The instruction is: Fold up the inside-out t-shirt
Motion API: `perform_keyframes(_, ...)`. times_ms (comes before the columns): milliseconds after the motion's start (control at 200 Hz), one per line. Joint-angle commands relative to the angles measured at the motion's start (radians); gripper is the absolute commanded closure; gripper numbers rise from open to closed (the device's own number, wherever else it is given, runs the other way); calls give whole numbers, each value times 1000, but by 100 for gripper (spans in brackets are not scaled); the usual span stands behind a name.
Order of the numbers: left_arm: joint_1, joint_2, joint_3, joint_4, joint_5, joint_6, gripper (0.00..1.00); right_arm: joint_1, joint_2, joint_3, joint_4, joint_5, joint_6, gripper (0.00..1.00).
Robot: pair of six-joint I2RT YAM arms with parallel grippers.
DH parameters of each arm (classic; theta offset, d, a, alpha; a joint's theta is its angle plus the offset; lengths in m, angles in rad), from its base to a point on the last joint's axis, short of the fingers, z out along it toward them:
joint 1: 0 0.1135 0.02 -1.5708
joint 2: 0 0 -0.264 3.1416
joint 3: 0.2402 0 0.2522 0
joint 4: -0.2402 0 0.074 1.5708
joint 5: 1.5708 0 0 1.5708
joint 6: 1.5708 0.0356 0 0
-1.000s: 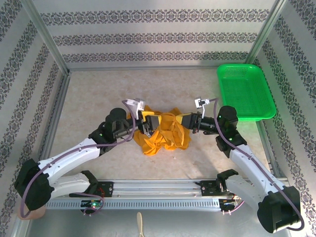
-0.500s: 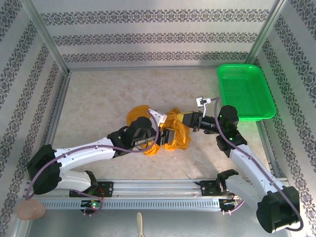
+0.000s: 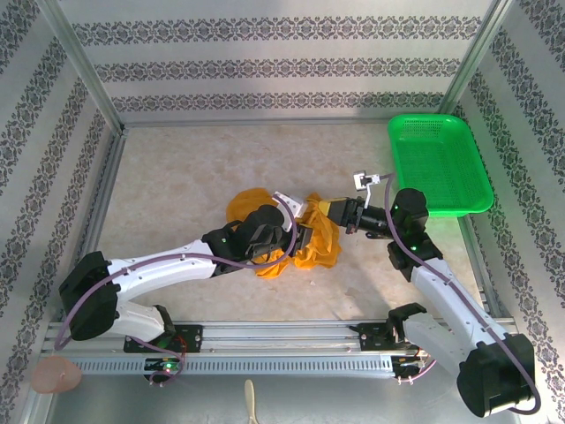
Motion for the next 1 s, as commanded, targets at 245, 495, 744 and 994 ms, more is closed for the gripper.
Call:
perform_keyframes(245, -10, -185, -88, 32, -65, 13, 100, -32, 11, -50, 11, 60, -10, 100)
perform_keyframes(495, -7, -384, -207, 213, -69, -14, 88, -44, 45, -124, 7, 144, -25, 100)
perform_keyframes(744, -2, -366, -220, 157, -53, -51, 68, -45, 22, -106, -2, 146, -11, 100)
perform_keyframes(994, -30, -221, -144, 22, -42, -41, 54, -45, 2, -95, -16, 133, -6, 100)
